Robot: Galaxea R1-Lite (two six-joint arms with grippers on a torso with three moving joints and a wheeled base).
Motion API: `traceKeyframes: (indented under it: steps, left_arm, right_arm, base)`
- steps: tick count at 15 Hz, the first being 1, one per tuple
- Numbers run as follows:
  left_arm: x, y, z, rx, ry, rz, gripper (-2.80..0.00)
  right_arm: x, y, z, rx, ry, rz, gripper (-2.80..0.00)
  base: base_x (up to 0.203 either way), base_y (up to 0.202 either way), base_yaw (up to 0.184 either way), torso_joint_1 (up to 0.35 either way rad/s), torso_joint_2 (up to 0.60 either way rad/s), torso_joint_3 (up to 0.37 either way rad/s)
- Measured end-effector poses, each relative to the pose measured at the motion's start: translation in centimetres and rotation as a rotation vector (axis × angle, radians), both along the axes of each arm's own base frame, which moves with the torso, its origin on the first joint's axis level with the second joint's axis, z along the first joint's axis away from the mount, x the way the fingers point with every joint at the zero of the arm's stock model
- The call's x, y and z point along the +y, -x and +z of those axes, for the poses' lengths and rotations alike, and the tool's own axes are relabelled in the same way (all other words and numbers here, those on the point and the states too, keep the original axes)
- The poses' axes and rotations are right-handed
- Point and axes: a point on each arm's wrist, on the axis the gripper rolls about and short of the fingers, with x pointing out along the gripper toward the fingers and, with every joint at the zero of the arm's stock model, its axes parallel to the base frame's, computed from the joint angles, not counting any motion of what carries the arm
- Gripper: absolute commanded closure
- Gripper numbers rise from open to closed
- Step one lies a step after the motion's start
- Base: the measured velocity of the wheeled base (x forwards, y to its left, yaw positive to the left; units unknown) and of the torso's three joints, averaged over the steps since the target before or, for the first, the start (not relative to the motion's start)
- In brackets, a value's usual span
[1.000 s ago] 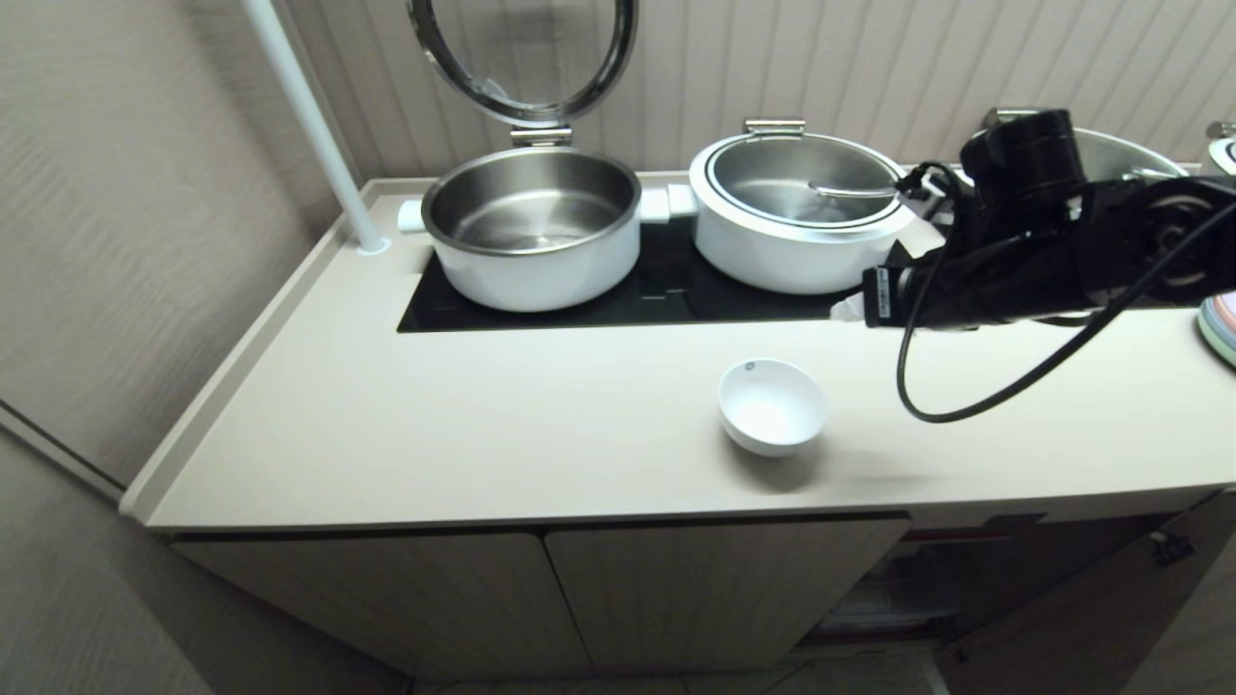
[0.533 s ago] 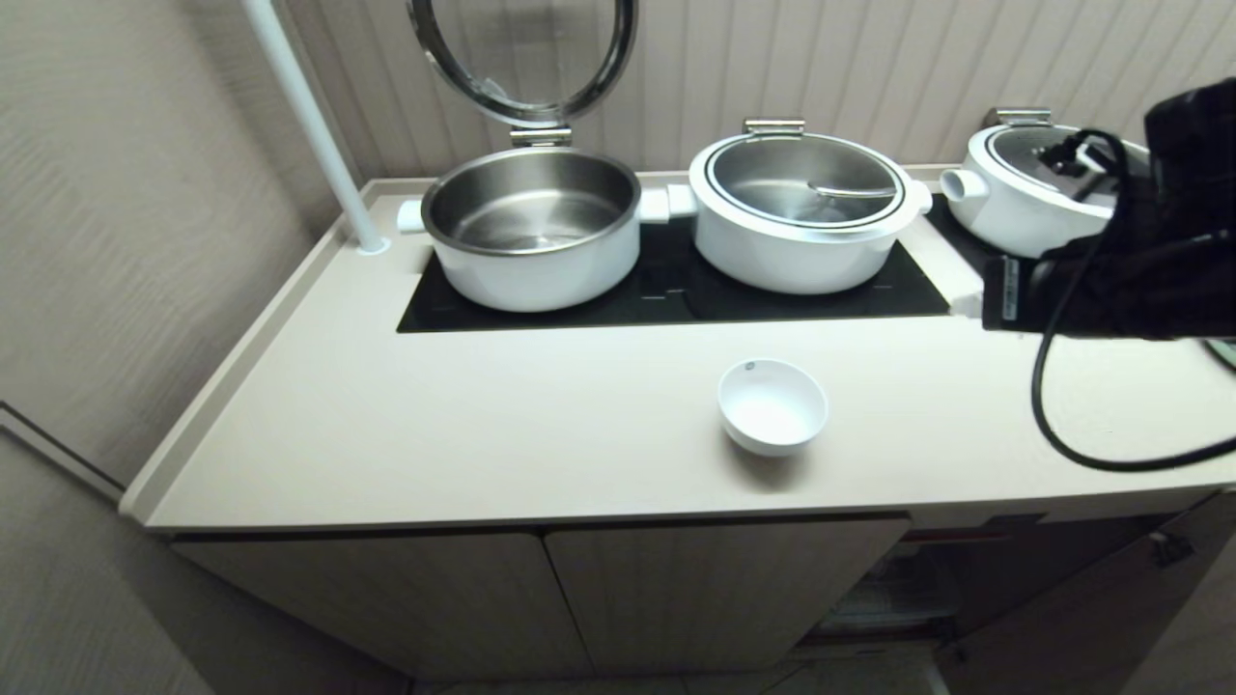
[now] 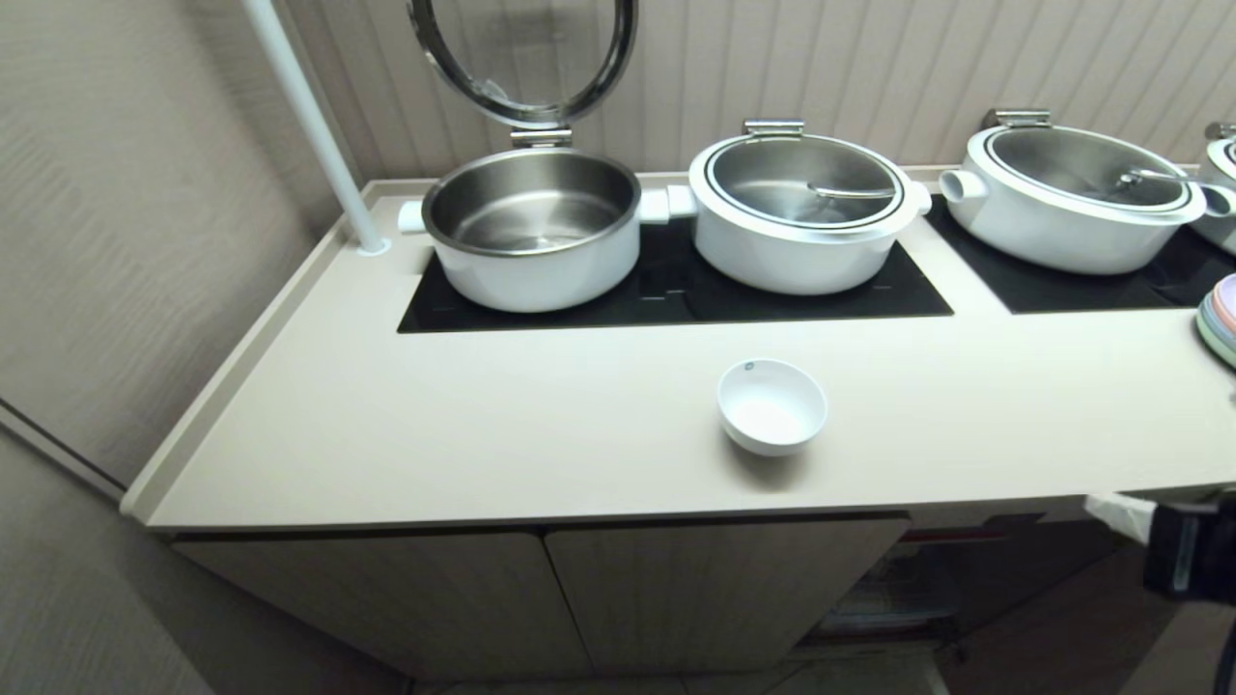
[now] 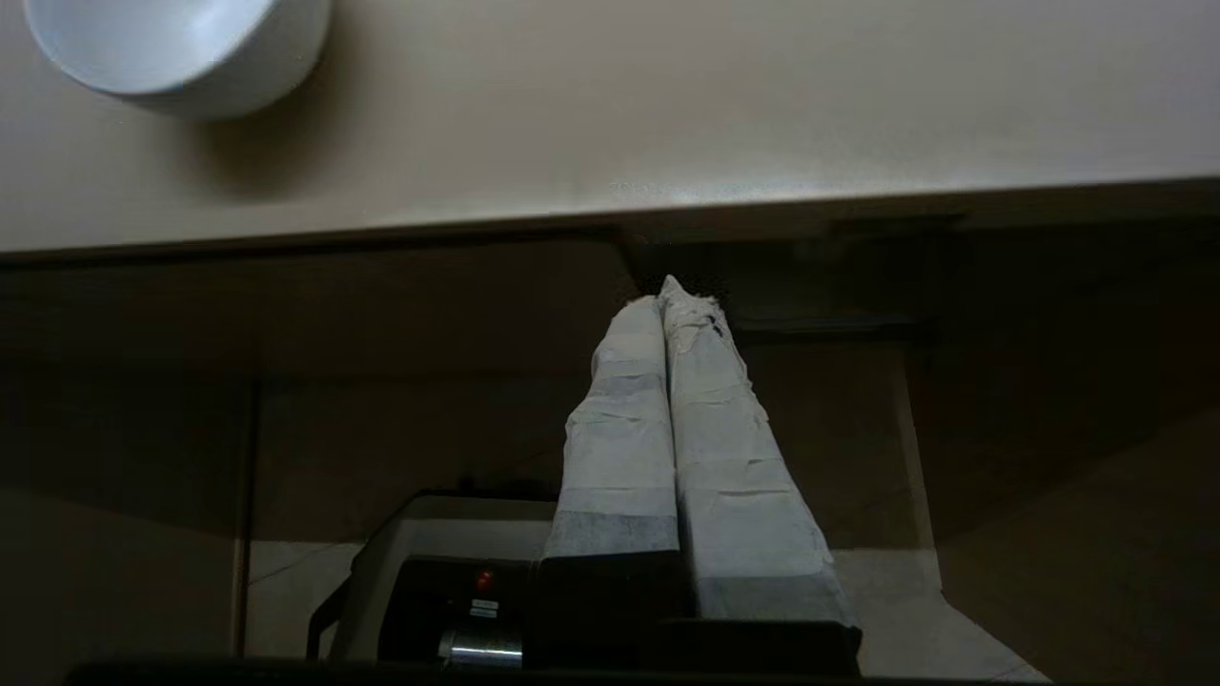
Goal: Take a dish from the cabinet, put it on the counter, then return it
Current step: Pick up the bowl from the table
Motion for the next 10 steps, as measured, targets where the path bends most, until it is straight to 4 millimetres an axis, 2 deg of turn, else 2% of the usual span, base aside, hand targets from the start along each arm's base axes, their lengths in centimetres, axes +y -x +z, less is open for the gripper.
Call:
traceKeyframes:
  steps: [3,6,10]
  left_arm:
    - [0.0,0.0,0.0,0.0,0.0,0.0,0.0]
    - [0.0,0.0,0.0,0.0,0.0,0.001,0.0]
    - [0.0,0.0,0.0,0.0,0.0,0.0,0.0]
  right_arm:
    - [-0.9,4.4,-4.2,-0.064,0.027,-0.032,0.0]
    - [-1.2,7.9,-5.7,-0.172,0.058,-0.043,0.0]
    - [-1.5,11.9,-8.2,-0.159,0.16,-0.059,0.0]
  base:
    - [0.0,0.0,0.0,0.0,0.0,0.0]
    - [0.0,0.0,0.0,0.0,0.0,0.0]
    - [0.0,0.0,0.0,0.0,0.0,0.0]
